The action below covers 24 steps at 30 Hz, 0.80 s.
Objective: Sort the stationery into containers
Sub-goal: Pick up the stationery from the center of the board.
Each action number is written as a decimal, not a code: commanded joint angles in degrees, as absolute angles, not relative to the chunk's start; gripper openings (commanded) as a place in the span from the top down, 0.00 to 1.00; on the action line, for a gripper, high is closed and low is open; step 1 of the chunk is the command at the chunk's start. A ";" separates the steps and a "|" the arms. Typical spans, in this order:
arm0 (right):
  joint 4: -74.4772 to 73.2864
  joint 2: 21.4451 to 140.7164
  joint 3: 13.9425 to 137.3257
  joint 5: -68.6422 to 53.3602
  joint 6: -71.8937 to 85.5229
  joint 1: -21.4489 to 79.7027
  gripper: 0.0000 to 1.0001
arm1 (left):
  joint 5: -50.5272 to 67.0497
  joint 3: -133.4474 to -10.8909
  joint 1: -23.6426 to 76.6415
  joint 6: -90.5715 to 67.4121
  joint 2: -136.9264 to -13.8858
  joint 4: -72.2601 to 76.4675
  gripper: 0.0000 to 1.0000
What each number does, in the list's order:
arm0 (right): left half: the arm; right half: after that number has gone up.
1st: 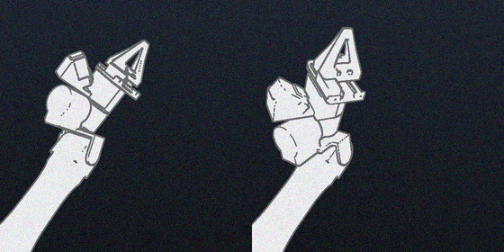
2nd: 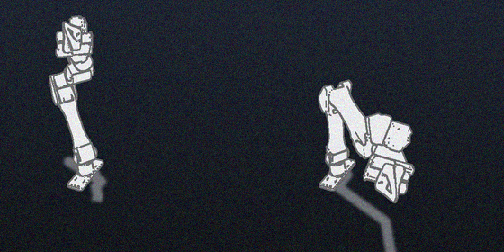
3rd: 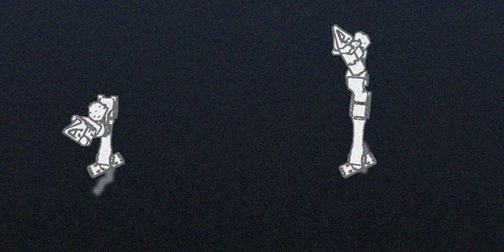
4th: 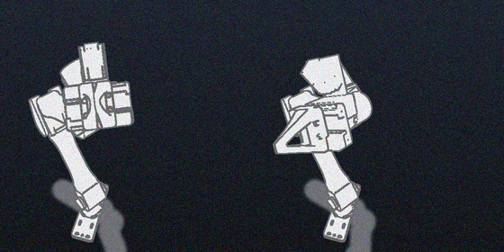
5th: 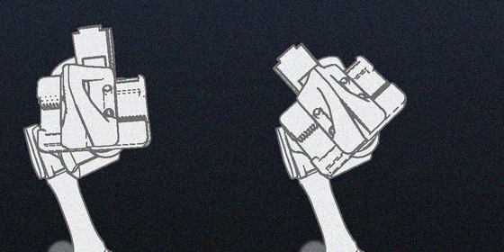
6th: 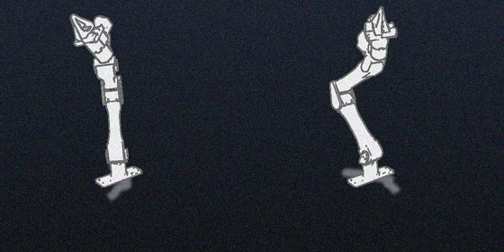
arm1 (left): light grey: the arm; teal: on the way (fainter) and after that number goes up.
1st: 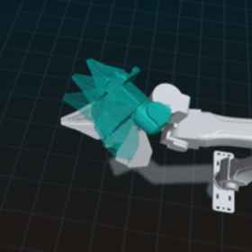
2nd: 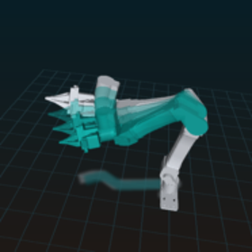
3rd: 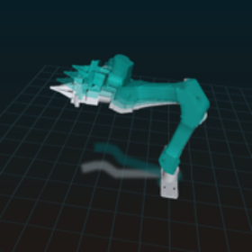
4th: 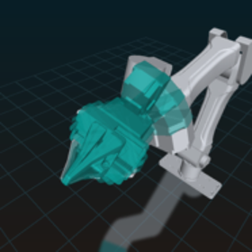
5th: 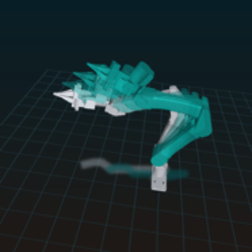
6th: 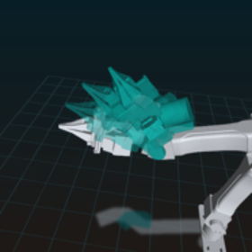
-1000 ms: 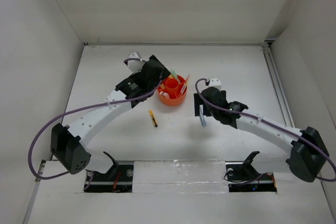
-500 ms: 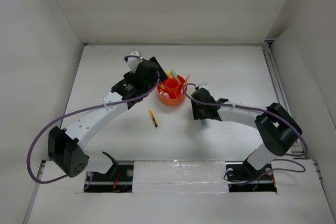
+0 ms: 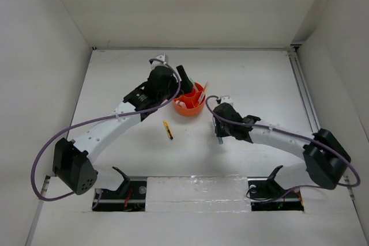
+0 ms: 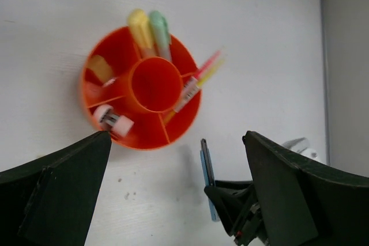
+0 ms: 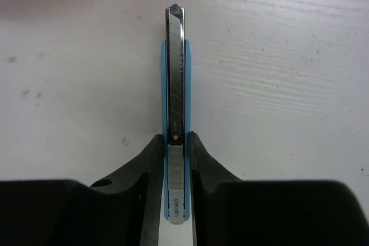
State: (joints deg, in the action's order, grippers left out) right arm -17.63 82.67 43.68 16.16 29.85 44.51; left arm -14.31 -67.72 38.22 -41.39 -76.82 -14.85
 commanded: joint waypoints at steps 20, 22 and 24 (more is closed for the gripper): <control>-13.36 58.99 54.40 14.59 26.99 49.04 1.00 | 18.73 -62.05 41.84 -34.18 -79.71 6.51 0.06; -13.36 58.45 54.40 14.59 26.98 49.04 1.00 | 18.72 -62.05 41.84 -34.19 -80.24 6.50 0.08; -12.22 56.87 54.40 13.98 26.46 49.04 1.00 | 18.20 -62.05 41.84 -34.72 -80.94 6.50 0.14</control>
